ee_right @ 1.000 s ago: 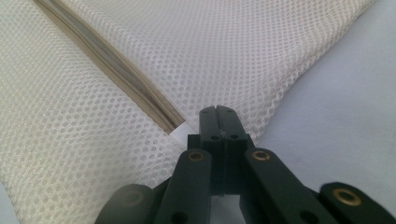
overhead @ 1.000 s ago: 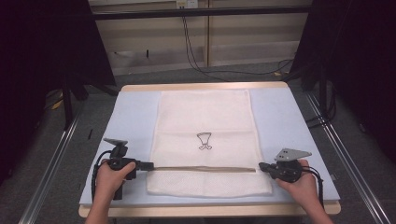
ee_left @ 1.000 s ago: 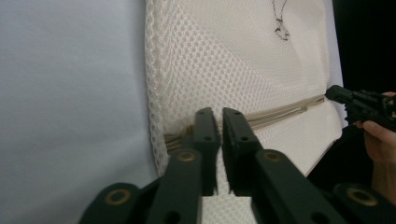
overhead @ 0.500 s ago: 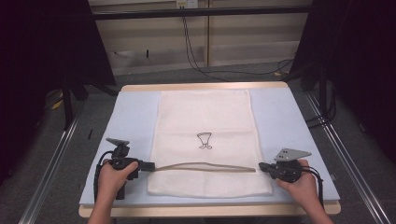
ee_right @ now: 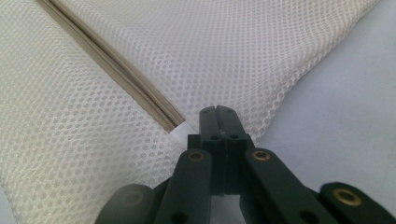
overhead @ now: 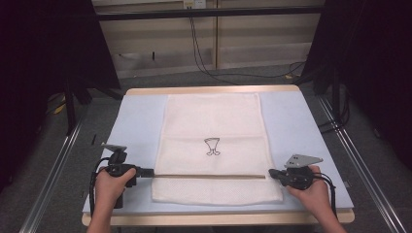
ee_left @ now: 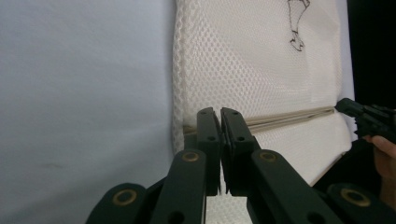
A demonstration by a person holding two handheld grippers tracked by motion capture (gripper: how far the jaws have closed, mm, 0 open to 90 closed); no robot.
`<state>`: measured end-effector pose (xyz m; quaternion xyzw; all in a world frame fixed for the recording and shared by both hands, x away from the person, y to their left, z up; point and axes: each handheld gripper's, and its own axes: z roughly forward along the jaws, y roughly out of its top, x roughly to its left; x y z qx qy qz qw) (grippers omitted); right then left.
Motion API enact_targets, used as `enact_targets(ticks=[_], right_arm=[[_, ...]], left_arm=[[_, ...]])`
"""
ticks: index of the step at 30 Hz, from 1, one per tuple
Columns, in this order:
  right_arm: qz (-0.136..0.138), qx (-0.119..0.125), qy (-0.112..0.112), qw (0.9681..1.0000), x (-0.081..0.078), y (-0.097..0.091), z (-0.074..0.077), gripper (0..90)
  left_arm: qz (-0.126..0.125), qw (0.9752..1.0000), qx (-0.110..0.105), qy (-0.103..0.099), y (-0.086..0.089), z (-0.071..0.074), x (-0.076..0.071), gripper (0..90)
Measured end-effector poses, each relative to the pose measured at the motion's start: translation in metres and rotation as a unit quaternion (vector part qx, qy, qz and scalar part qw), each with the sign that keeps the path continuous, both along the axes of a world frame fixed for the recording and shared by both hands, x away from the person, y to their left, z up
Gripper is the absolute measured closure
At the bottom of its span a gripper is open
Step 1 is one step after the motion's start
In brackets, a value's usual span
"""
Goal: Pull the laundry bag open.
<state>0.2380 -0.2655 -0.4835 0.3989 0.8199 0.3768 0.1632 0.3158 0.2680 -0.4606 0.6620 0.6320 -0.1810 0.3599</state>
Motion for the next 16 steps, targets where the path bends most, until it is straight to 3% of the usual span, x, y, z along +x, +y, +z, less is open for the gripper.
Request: enact_targets(ticks=[3,4,6,7,8,9,11,12,14,16], right_arm=[[-0.001,0.001,0.003,1.0000,0.000,0.000,0.000,90.0],[-0.001,0.000,0.002,1.0000,0.000,0.000,0.000,90.0],[-0.001,-0.001,0.001,1.0000,0.000,0.000,0.001,90.0],[-0.003,0.005,0.004,1.0000,0.001,-0.001,0.001,89.4],[-0.006,0.006,0.004,1.0000,0.001,-0.002,0.003,84.5],[-0.011,0.012,-0.001,0.9999,0.001,-0.004,0.006,74.7],[-0.030,0.026,-0.035,0.9986,0.003,-0.008,0.012,57.1],[-0.036,0.029,-0.047,0.9978,0.003,-0.011,0.014,52.0],[-0.056,0.039,-0.057,0.9960,0.004,-0.016,0.015,42.8],[-0.078,0.043,-0.051,0.9948,0.005,-0.020,0.013,35.4]], left_arm=[[-0.006,0.9999,0.010,-0.008,0.001,0.003,-0.001,86.6],[0.005,0.9999,0.011,-0.012,0.002,0.004,-0.001,86.2],[0.015,0.9986,0.040,-0.032,0.006,0.007,-0.001,85.4],[0.032,0.9965,0.052,-0.058,0.009,0.008,-0.002,80.5],[0.038,0.9945,0.055,-0.081,0.011,0.009,-0.003,69.8],[0.030,0.9944,0.051,-0.087,0.012,0.011,-0.003,70.9],[0.006,0.9921,0.058,-0.111,0.009,0.012,-0.003,67.3],[-0.004,0.9892,0.066,-0.131,0.006,0.012,-0.002,61.9],[0.004,0.9802,0.085,-0.179,0.000,0.011,0.000,46.0],[0.006,0.9739,0.104,-0.202,-0.002,0.010,0.001,40.8]])
